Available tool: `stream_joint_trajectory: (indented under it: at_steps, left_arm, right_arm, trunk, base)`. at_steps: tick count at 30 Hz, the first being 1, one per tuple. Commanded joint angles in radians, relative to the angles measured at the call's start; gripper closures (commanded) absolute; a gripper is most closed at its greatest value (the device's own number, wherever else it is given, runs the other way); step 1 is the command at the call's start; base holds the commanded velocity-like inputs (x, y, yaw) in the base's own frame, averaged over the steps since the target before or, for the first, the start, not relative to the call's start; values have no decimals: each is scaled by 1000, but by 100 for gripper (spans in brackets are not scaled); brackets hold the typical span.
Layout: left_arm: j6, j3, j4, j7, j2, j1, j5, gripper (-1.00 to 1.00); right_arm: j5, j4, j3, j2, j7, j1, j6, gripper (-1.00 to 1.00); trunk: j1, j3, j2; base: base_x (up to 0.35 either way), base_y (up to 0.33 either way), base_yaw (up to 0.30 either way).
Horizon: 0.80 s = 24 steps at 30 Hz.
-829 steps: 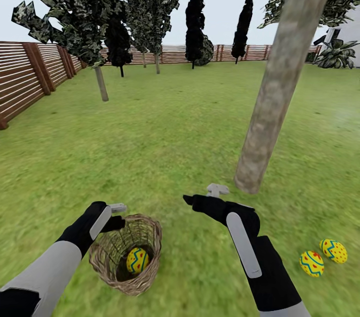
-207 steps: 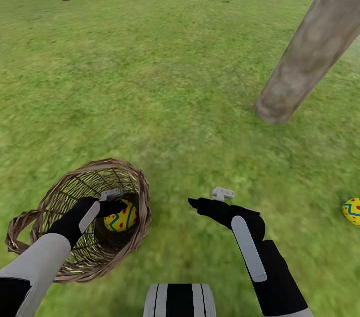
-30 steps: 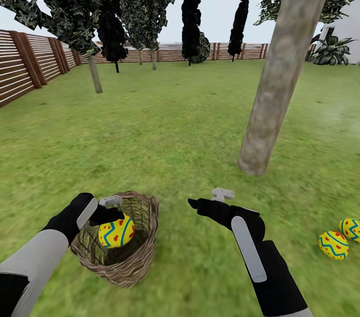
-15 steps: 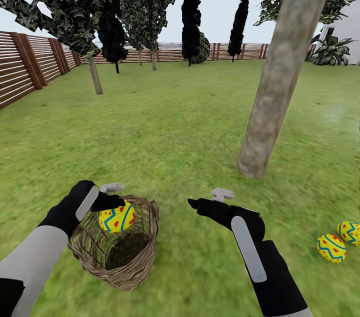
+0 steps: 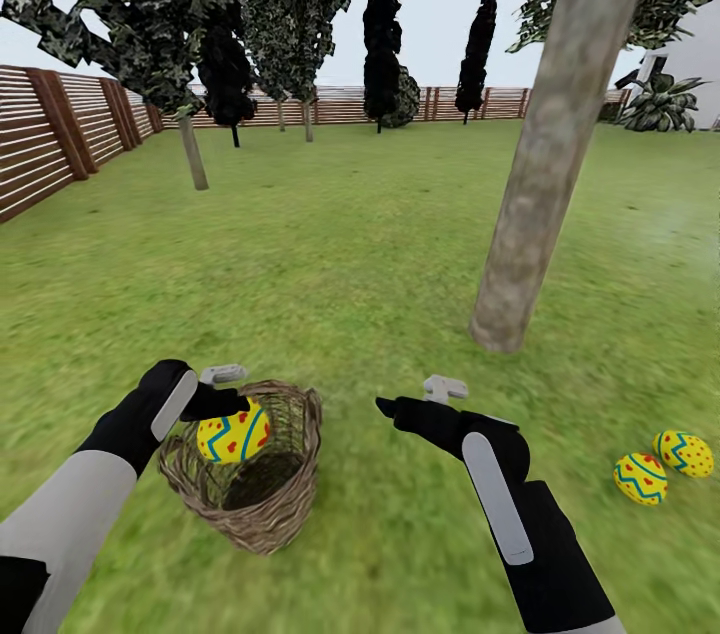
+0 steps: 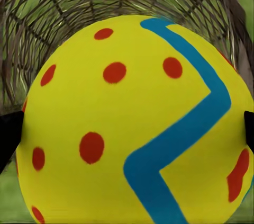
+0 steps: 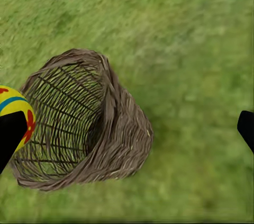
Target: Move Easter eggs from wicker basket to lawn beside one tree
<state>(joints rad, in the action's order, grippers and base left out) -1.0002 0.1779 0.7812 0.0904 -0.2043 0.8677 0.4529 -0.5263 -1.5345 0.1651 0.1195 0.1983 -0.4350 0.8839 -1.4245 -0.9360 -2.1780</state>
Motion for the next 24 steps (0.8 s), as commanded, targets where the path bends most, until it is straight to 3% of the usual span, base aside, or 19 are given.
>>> stream_joint_trajectory:
  at_steps: [1, 15, 19, 24]
  left_arm:
    - [-3, 5, 1, 9, -1, 1, 10, 100]
    - [-3, 8, 36, 19, -1, 0, 9, 100]
    - [-17, 8, 123, 72, -1, -6, 10, 100]
    - [-47, 7, 315, 83, -1, -41, 9, 100]
  right_arm:
    - [-10, -1, 0, 0, 10, -1, 3, -100]
    - [-11, -1, 1, 0, 10, -1, 3, -100]
    - [-11, -1, 1, 0, 10, -1, 3, -100]
    - [-11, -1, 1, 0, 10, -1, 3, -100]
  trunk:
    - [5, 2, 7]
    - [58, 46, 105]
    - [74, 59, 133]
    - [93, 74, 168]
  base:
    - [-178, 0, 0]
    - [-71, 0, 0]
    - [0, 0, 0]
    - [0, 0, 0]
